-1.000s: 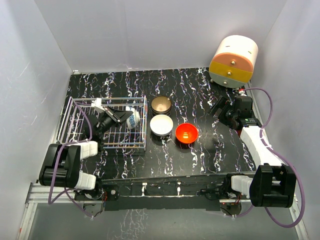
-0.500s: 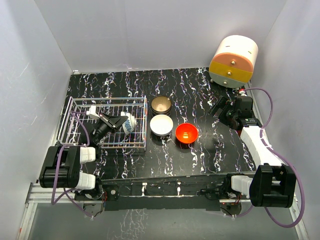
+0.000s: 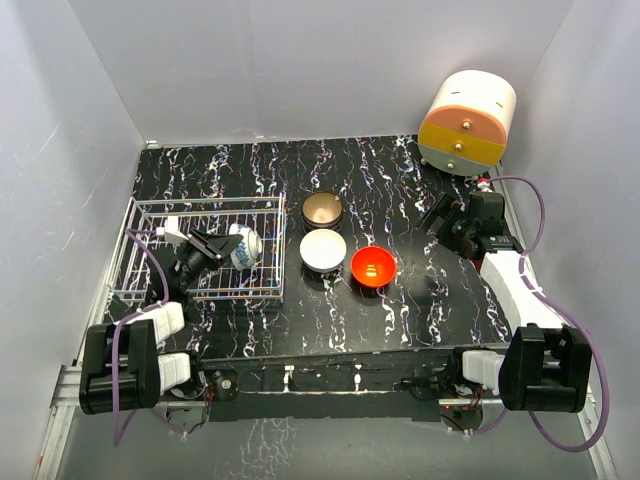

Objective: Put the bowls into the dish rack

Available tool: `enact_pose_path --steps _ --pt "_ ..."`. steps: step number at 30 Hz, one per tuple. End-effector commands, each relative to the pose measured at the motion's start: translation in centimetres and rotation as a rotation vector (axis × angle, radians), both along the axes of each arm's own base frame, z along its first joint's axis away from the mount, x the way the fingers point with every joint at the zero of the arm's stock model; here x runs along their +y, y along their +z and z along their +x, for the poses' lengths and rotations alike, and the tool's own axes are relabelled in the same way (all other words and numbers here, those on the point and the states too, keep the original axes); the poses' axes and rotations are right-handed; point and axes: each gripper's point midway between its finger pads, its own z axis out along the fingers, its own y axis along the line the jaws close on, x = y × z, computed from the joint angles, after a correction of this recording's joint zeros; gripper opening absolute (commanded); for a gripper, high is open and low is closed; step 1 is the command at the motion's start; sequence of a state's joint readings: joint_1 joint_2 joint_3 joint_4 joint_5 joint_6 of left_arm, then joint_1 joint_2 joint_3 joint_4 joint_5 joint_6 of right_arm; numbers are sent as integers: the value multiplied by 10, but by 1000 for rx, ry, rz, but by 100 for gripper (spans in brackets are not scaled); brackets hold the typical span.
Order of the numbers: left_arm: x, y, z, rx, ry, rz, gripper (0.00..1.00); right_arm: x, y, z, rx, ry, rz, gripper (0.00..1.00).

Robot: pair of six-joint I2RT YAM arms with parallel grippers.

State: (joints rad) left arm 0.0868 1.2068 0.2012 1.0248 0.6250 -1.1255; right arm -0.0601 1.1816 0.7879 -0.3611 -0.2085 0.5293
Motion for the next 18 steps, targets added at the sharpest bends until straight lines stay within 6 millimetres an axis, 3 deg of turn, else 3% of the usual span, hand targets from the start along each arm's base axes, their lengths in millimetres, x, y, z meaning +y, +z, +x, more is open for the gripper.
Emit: enact_pose_path --steps 1,6,18 --pt "6 -35 -6 109 14 48 27 -4 8 12 -58 -8 -16 98" --pt "9 -45 -8 138 34 25 49 -4 6 12 -52 -9 -17 98" --pt "30 -49 -10 186 148 90 57 -5 0 10 -37 -9 -19 98"
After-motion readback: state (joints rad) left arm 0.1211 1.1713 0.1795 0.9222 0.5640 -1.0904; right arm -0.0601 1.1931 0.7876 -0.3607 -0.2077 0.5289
